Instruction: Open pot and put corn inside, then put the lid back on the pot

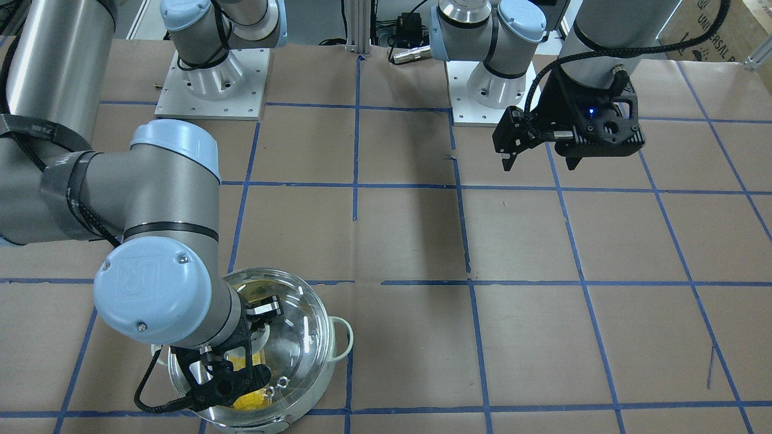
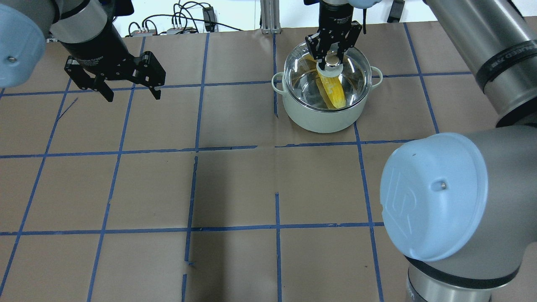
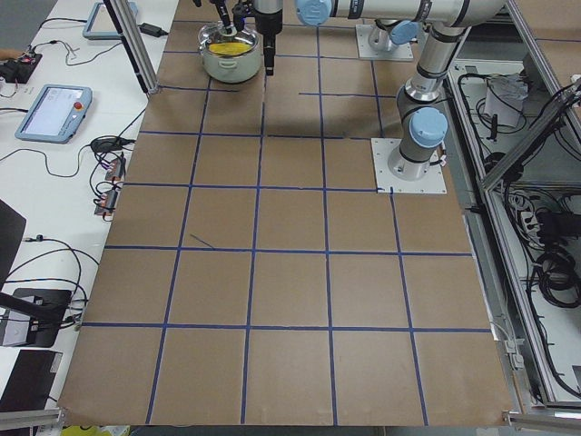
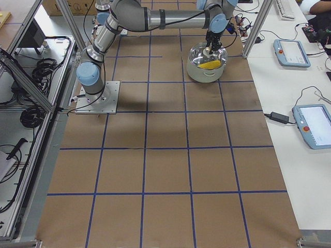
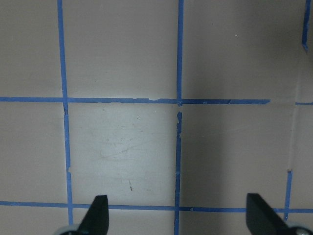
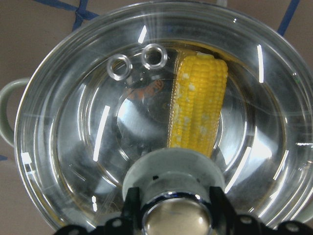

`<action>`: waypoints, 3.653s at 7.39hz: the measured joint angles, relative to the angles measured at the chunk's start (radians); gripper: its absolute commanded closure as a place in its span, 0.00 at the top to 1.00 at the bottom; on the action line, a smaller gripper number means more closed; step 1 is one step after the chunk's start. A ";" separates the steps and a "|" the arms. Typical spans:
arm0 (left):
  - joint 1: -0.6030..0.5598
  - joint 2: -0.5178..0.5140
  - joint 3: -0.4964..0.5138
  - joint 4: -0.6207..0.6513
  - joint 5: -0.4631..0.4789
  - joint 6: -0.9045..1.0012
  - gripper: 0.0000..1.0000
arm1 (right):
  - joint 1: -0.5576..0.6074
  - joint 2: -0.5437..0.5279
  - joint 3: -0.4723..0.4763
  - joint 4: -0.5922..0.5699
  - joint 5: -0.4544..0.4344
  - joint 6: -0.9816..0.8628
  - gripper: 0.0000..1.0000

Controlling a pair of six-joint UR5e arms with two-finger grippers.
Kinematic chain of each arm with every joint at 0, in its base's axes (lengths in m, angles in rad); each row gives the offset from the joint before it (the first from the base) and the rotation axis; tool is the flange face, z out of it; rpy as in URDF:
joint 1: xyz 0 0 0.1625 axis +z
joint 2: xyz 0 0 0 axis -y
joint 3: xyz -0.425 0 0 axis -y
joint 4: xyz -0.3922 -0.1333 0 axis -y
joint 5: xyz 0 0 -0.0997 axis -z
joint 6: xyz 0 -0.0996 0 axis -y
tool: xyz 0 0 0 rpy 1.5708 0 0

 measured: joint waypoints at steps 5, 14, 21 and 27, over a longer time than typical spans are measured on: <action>0.000 0.000 0.000 -0.001 0.003 0.000 1.00 | 0.000 -0.001 0.007 -0.007 -0.001 0.003 0.98; 0.000 0.001 0.001 -0.001 0.002 0.000 1.00 | 0.019 -0.004 0.000 -0.003 0.035 0.033 0.99; -0.002 0.002 -0.001 -0.001 0.000 0.000 1.00 | 0.014 -0.008 -0.008 -0.017 0.050 0.009 0.99; -0.001 0.002 -0.001 -0.001 0.000 0.000 1.00 | 0.026 0.024 -0.066 -0.029 0.055 -0.011 0.99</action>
